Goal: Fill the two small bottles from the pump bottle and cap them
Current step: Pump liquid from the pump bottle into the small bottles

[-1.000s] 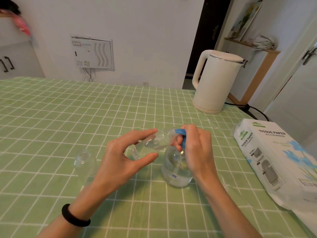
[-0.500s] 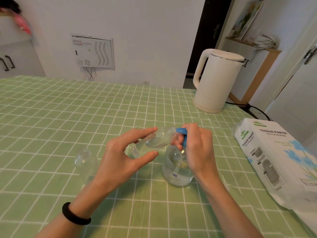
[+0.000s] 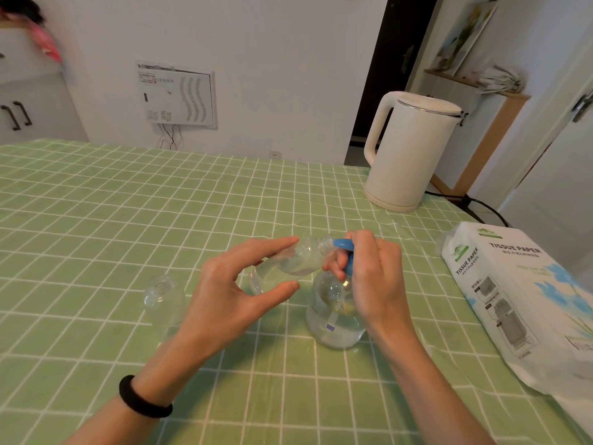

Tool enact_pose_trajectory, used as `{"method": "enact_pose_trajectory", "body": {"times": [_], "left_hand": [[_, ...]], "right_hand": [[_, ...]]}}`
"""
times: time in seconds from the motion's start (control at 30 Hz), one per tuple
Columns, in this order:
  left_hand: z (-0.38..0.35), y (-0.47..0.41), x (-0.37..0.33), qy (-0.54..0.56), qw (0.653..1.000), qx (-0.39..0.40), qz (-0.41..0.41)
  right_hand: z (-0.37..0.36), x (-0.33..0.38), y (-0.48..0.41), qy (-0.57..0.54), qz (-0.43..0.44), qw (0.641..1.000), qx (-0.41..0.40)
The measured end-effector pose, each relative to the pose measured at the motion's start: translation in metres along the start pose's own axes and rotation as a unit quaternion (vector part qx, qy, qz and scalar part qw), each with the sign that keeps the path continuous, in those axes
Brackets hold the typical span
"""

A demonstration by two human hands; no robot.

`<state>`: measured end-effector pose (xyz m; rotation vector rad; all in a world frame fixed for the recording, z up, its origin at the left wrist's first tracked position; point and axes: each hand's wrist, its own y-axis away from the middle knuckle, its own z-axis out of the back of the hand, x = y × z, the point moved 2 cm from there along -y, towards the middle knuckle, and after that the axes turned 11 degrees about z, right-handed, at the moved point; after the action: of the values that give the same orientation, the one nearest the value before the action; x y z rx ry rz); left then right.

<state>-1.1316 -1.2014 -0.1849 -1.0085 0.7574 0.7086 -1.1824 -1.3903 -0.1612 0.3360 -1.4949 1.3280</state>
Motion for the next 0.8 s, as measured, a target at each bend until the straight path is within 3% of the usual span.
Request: {"method": "enact_pose_trajectory", "body": {"times": [0.8], "left_hand": [[-0.0015, -0.0006, 0.004, 0.002, 1.0, -0.004, -0.017]], "right_hand": [[-0.0015, -0.002, 0.0031, -0.015, -0.021, 1.0, -0.004]]}}
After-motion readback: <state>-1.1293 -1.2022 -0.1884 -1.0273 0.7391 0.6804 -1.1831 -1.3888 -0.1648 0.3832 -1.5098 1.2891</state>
